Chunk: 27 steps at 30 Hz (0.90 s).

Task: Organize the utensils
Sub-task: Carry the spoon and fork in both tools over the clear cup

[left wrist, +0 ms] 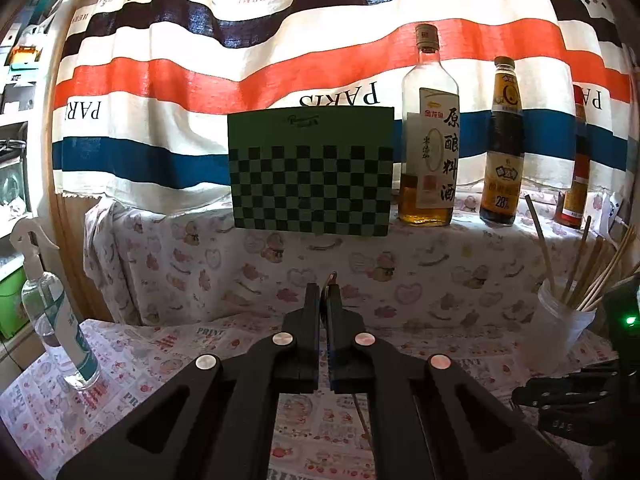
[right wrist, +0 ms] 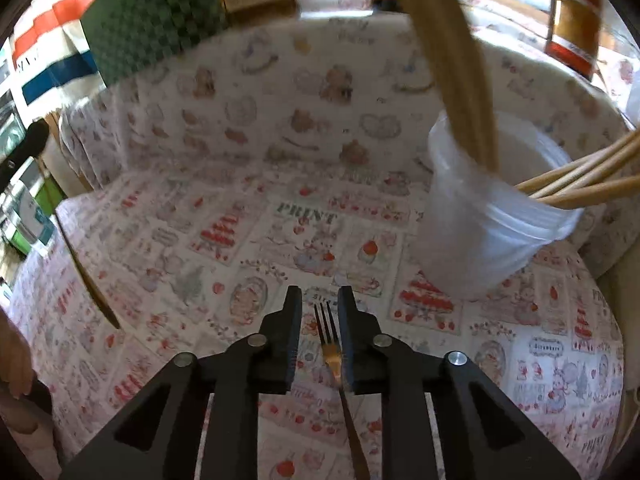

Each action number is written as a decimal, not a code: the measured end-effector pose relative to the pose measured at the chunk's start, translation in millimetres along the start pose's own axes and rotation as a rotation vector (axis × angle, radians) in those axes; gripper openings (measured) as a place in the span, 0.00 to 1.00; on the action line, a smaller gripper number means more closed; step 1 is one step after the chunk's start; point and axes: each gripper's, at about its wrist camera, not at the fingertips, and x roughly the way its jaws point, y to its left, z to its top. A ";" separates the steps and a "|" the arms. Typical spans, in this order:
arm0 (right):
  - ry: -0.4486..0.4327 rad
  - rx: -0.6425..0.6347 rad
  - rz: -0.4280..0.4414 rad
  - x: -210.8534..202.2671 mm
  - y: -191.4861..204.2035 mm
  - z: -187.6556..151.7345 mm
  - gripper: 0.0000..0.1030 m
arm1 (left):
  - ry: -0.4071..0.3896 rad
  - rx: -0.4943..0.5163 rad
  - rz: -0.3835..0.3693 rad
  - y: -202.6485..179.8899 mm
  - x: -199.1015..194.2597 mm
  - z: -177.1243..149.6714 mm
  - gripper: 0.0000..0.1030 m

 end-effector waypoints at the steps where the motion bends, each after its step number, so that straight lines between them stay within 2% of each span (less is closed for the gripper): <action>1: 0.010 -0.007 -0.005 4.3 0.9 1.1 0.19 | -0.001 0.002 0.000 -0.2 -0.5 0.0 0.02; 6: 0.038 -0.030 -0.032 19.5 7.0 1.6 0.20 | -0.019 0.016 0.027 -2.6 -3.8 0.0 0.02; 12: 0.024 -0.048 -0.102 27.3 10.3 1.1 0.20 | -0.013 0.013 0.052 -0.9 -2.5 -0.3 0.02; 19: 0.042 -0.041 -0.065 33.8 10.7 -1.6 0.19 | -0.009 0.014 0.066 -0.5 -1.0 -0.6 0.02; 21: 0.037 -0.043 -0.062 32.5 10.5 -2.8 0.11 | -0.012 0.019 0.070 -1.4 -1.2 -0.8 0.02; 22: 0.035 -0.045 -0.064 30.2 8.9 -4.0 0.11 | -0.013 0.020 0.071 -1.5 -1.5 -0.9 0.02; 27: -0.037 -0.050 -0.057 0.1 6.2 -4.8 0.10 | -0.021 0.026 0.068 -2.8 -3.1 -0.8 0.02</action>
